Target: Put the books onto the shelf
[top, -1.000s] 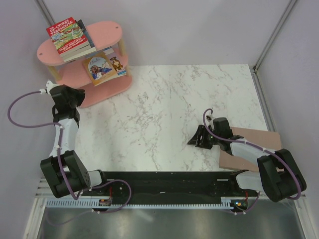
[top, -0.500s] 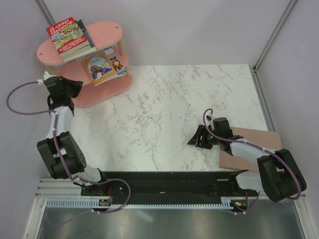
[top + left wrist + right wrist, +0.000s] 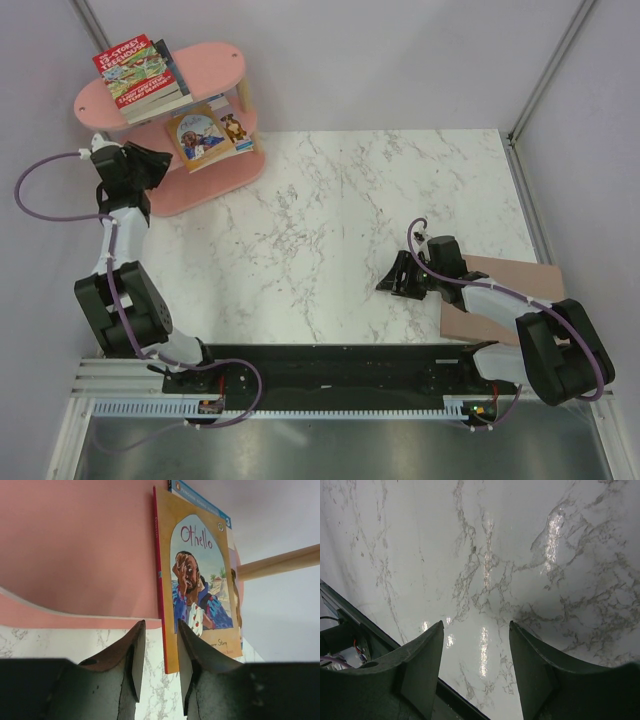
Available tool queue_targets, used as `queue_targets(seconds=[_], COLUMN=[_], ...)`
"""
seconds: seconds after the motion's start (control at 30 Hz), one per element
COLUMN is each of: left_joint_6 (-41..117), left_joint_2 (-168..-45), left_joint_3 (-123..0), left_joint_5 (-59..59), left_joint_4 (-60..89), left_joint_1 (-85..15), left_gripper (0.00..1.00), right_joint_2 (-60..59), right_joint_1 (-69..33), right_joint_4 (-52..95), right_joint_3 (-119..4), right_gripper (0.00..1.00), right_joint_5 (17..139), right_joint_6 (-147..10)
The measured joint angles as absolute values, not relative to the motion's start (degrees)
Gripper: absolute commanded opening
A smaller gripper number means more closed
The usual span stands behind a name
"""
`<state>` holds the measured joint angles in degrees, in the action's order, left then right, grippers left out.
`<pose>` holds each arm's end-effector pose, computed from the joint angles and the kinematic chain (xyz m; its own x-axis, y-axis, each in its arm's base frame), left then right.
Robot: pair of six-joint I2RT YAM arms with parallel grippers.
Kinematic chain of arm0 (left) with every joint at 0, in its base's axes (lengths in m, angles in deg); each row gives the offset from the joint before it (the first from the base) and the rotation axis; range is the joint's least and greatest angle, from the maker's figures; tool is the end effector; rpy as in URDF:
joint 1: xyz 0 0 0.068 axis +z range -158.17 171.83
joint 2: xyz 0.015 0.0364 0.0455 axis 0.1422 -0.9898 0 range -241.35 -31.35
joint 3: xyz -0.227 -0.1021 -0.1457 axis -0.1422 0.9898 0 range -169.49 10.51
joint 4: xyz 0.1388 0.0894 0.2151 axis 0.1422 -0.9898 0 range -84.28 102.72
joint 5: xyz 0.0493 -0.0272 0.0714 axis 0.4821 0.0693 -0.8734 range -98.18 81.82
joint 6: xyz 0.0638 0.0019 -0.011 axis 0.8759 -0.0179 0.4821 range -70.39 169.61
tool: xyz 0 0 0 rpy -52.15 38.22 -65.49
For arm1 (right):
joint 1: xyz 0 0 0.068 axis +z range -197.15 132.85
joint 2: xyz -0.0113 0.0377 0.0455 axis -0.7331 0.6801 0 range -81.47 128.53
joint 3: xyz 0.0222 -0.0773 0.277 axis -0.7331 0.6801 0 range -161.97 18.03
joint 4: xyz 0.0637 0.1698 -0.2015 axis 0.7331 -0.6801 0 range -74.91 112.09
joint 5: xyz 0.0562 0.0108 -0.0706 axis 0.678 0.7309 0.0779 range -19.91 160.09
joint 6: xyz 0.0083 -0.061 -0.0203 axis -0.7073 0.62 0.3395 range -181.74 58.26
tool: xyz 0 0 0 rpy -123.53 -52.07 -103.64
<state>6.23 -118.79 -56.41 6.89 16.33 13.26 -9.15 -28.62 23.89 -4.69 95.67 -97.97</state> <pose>0.3634 0.1285 0.3243 -0.1133 -0.7570 -0.6435 -0.2741 0.6463 -0.7121 0.2077 0.0926 0.1362 -0.8985 0.2611 -0.3528 -0.0379 0.7547 0.6550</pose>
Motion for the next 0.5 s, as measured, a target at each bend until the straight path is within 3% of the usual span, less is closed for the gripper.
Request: queue_targets(seconds=[0.5], left_joint_6=[15.8], left_joint_2=[-118.7], left_joint_3=[-61.1], left_joint_5=[-7.7], left_joint_4=[4.1], left_joint_1=[9.6], left_gripper=[0.45], right_joint_2=[-8.8], right_joint_1=[-28.6], right_joint_4=[24.7], right_joint_3=[-4.6], right_gripper=[0.64], right_joint_5=[95.9], right_joint_6=[-98.0])
